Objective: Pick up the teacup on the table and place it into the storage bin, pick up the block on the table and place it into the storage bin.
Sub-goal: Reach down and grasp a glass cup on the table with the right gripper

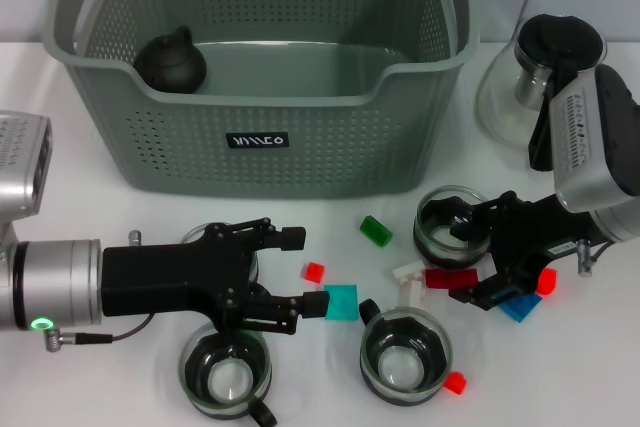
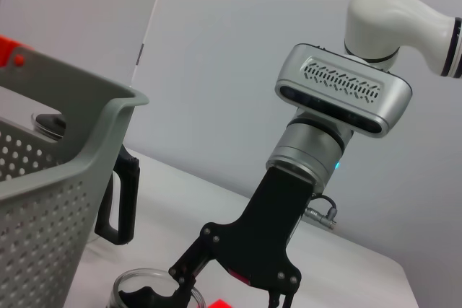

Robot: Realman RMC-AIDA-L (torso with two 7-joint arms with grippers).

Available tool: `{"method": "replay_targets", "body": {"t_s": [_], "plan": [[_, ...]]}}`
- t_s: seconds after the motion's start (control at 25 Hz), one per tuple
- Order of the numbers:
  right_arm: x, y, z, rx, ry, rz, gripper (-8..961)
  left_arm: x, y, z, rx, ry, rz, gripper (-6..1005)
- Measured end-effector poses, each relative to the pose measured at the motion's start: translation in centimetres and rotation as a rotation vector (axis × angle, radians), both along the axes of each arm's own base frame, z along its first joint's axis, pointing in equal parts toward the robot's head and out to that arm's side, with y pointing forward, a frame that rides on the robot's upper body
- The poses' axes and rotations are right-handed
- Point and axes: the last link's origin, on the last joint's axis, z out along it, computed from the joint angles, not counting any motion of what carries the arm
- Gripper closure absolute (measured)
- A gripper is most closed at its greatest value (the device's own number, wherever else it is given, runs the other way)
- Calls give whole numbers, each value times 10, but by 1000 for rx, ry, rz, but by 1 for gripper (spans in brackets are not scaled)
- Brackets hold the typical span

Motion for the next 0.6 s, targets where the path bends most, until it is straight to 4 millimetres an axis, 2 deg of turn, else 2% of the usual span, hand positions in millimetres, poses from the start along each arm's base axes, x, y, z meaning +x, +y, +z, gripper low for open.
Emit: {"method": "replay_targets", "body": {"t_s": [0.04,0.28,0.48,0.6], "plan": [[0,0,-1,0,-4,0,13,0,0,0,0,0,1,66],[-2,4,-6,16,-30,-16,156,-1,0,0,1,2,3,65],[-3,7,-10,31,-55,2,405,-3,-2,0,2,3,10,65],[-4,7,-12,26,-59,4,515,-3,-2,0,4,2,14,65]]}}
